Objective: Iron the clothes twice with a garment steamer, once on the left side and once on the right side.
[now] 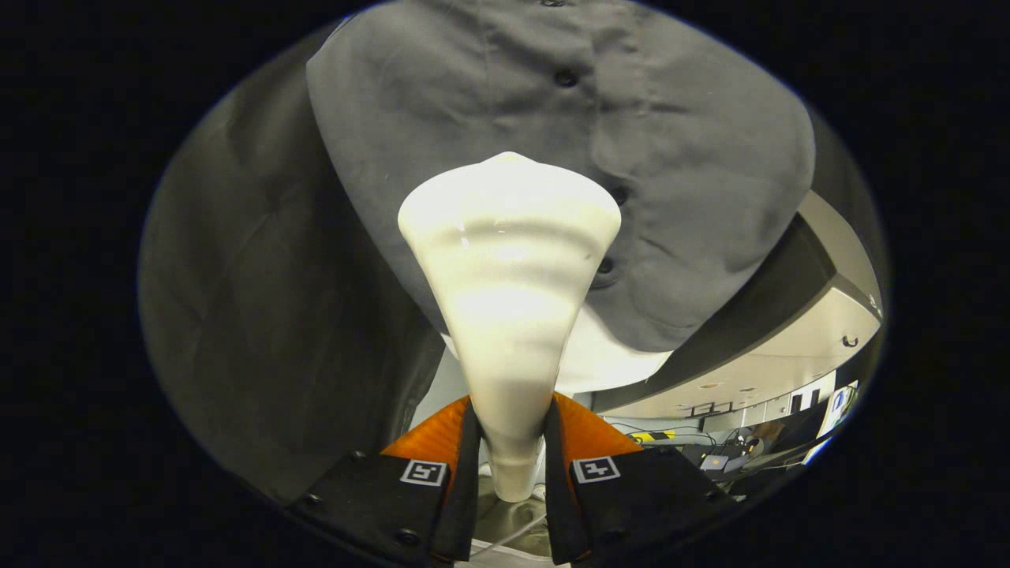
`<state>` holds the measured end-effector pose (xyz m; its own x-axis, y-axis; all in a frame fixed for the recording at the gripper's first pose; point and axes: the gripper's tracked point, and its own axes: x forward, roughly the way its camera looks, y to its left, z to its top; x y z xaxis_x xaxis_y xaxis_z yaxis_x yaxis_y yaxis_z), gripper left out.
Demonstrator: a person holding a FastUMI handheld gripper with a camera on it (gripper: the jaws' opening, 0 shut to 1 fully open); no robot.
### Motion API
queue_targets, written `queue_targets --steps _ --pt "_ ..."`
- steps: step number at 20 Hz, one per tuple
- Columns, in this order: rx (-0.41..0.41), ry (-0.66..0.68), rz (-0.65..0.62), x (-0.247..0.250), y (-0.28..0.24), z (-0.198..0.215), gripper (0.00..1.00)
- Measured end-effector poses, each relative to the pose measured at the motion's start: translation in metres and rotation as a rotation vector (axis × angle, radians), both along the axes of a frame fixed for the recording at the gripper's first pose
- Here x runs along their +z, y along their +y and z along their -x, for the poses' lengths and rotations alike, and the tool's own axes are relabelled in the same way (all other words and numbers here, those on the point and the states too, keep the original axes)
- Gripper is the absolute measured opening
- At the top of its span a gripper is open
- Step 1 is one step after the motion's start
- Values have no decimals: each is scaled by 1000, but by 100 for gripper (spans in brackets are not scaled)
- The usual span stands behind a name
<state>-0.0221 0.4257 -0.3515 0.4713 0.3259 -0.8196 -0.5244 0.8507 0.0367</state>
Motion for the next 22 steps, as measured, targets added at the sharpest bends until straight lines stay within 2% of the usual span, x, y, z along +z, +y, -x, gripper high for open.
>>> queue_targets --steps 12,22 --pt "-53 -209 -142 145 -97 -27 44" --pt "-133 -376 -241 248 -181 -39 44"
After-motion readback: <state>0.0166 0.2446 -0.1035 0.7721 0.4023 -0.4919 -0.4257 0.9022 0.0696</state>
